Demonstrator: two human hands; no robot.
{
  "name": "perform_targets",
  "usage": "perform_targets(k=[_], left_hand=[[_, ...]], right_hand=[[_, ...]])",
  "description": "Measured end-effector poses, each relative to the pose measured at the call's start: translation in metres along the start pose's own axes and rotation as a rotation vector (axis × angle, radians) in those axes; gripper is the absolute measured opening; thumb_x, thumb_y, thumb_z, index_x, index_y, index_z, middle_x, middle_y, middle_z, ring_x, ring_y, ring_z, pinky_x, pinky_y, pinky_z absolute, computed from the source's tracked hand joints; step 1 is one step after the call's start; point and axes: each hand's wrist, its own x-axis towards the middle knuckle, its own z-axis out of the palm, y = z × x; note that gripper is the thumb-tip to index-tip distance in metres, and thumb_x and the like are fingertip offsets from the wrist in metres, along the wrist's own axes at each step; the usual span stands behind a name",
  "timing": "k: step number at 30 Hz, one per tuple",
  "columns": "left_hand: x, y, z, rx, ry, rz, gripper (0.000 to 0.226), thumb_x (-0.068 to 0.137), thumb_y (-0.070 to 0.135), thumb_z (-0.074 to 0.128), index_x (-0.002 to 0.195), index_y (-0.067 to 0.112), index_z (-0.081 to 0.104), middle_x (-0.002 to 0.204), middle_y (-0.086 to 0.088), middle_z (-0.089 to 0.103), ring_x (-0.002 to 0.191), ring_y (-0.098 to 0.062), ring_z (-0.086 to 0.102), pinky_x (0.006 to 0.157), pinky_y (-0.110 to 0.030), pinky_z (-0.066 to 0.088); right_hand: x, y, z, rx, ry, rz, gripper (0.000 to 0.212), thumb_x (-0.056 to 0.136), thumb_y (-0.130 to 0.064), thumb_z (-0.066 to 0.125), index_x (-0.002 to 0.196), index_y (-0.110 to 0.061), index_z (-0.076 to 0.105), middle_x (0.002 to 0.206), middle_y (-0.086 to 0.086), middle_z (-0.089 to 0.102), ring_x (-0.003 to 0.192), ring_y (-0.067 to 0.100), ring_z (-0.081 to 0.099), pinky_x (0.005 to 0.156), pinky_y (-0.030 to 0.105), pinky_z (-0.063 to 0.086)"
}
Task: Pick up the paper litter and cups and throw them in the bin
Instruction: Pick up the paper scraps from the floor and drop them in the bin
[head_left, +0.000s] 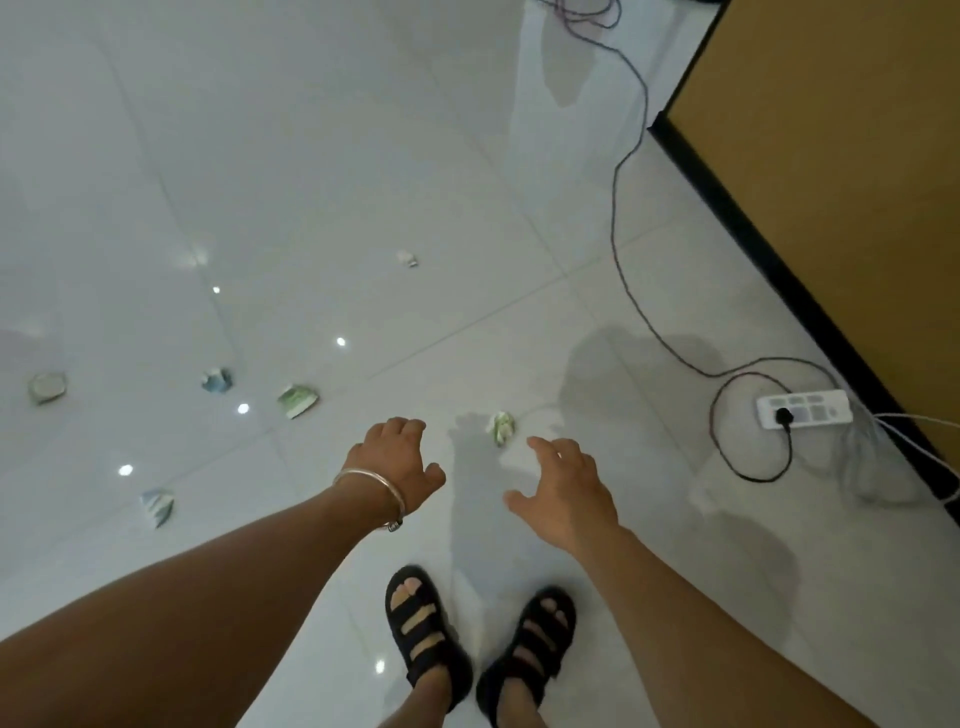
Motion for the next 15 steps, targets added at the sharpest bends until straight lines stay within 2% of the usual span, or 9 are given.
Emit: perform_targets(k=[7,15], left_hand=[[0.072,0.001,0.019,-0.173,-0.027,-0.132,0.064,0.087,0.045,0.05,0.143,0.02,0.031,0.148,0.0,0.033,0.133,-0.021,0.033,0.102,-0.038,0.038],[0.171,0.001,0.065,-0.309,-0.007,-0.262,0.063,0.088,0.043,0.05,0.143,0.02,0.031,0.147,-0.001,0.033,0.132,-0.022,0.035,0.1,-0.037,0.037]], right_hand=[[0.103,0.009,0.009,-0.119,-0.103,-0.048,0.078,0.085,-0.049,0.061,0.149,-0.029,0.021,0.151,0.0,0.021,0.131,0.025,0.031,0.096,0.036,0.043],[0.227,0.03,0.042,-0.337,-0.201,-0.255,0.079,0.087,-0.043,0.062,0.15,-0.031,0.016,0.151,0.001,0.016,0.131,0.025,0.03,0.1,0.039,0.042]])
